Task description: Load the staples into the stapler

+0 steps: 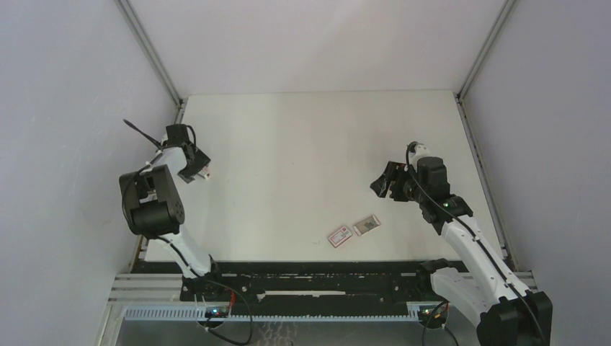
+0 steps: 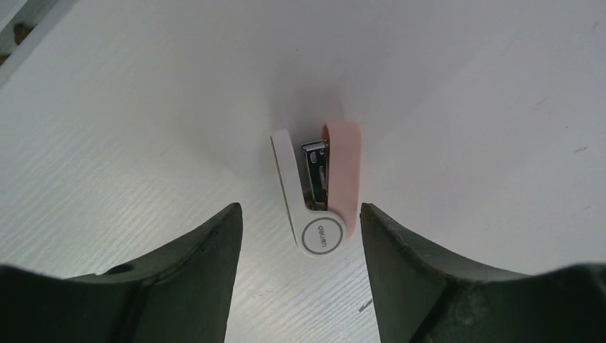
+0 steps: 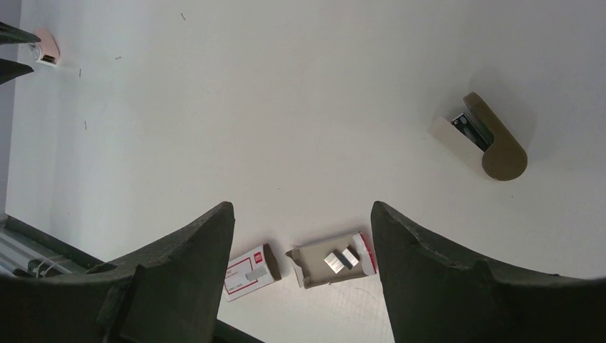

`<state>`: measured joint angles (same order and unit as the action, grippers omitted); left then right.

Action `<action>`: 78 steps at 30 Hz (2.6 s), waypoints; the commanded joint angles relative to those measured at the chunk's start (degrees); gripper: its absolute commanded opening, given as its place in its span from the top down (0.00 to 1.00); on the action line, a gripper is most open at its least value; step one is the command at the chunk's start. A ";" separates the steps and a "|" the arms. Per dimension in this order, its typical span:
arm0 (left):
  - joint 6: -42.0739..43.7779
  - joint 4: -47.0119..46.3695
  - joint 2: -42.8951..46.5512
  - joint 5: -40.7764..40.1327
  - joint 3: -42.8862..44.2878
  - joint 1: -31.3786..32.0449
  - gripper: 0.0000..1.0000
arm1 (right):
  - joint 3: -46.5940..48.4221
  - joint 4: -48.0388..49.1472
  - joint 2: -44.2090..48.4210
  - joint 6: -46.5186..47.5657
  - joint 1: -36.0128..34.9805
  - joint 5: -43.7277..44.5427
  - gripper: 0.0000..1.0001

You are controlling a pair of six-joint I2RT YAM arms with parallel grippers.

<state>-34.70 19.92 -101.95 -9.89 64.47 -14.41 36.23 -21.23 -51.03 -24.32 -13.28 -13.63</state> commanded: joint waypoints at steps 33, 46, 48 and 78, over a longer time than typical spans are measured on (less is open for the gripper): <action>6.51 -13.07 26.55 3.63 -13.80 25.41 0.75 | 0.60 6.23 -2.68 -3.33 -1.39 -7.82 0.31; 8.99 -50.34 30.87 2.82 -30.79 66.98 0.78 | 0.70 21.05 -9.63 -13.73 -11.13 -10.29 0.29; 9.54 -52.03 29.96 1.22 -30.48 69.70 0.78 | 0.73 22.45 -10.39 -14.79 -12.37 -10.32 0.29; 9.30 -50.81 26.90 -2.64 -28.83 74.37 0.80 | 2.53 25.94 -13.48 -17.00 -18.08 -9.89 0.64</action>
<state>-25.87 -27.73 -75.05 -11.05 33.91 59.55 36.25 1.80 -64.18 -41.36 -30.22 -24.71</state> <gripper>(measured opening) 0.409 0.425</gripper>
